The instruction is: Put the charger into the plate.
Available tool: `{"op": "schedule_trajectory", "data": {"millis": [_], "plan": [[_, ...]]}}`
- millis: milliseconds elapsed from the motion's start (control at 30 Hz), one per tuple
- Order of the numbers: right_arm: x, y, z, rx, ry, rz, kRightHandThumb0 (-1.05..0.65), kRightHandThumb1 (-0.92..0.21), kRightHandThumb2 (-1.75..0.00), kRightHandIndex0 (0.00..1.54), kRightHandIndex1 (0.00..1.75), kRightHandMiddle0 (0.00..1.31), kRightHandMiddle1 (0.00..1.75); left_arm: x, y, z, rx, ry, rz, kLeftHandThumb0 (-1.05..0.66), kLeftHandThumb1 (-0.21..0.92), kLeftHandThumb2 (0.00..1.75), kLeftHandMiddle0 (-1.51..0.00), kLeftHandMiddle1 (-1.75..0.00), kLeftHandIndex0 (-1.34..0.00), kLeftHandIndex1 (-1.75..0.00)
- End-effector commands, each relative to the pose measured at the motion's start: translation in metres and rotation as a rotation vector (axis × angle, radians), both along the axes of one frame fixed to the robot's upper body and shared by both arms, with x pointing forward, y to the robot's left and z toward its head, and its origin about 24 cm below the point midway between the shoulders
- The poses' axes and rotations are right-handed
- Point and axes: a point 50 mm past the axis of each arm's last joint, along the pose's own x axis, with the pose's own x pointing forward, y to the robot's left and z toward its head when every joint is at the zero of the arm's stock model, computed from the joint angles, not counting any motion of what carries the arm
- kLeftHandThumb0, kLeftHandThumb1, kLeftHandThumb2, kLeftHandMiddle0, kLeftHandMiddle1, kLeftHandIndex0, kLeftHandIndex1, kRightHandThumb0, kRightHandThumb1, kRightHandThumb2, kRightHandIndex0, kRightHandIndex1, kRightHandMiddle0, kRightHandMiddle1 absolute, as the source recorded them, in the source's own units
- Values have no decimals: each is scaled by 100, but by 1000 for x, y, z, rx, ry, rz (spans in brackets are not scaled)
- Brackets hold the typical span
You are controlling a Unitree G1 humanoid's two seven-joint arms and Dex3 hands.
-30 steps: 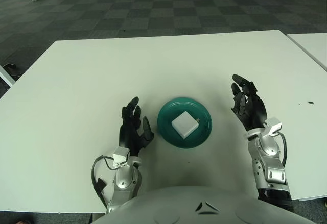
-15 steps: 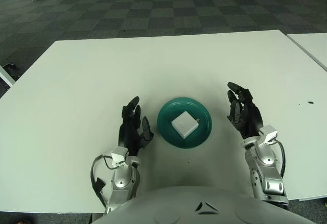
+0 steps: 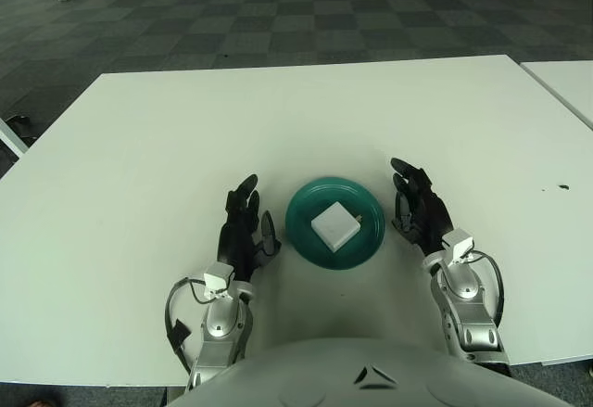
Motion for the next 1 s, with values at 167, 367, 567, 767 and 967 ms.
{"op": "schedule_trajectory", "data": {"millis": [167,367,567,767,967], "plan": [[0,3,-7,-23,-3,-41,-94,-92,-88,14,2,0,35,3,5,-7,25,9,-8,-91,92,97,-20,0,0,-56],[-2,3,-14,-53,4,-65,-91,-92,-89,17,2,0,38,4,6,-9,45,7,-12,-90,92,99,-20,0,0,-54],[-3,3,-19,-59,13,-71,-90,-92,-91,18,2,0,39,4,6,-11,58,7,-12,-90,92,99,-19,0,0,-51],[-3,2,-24,-37,27,-78,-91,-92,-90,17,1,0,36,4,7,-12,55,12,-12,-90,92,99,-17,0,0,-50],[-5,2,-27,6,38,-99,-94,-92,-90,16,0,0,36,5,7,-13,62,19,-7,-90,92,98,-17,0,0,-50]]}}
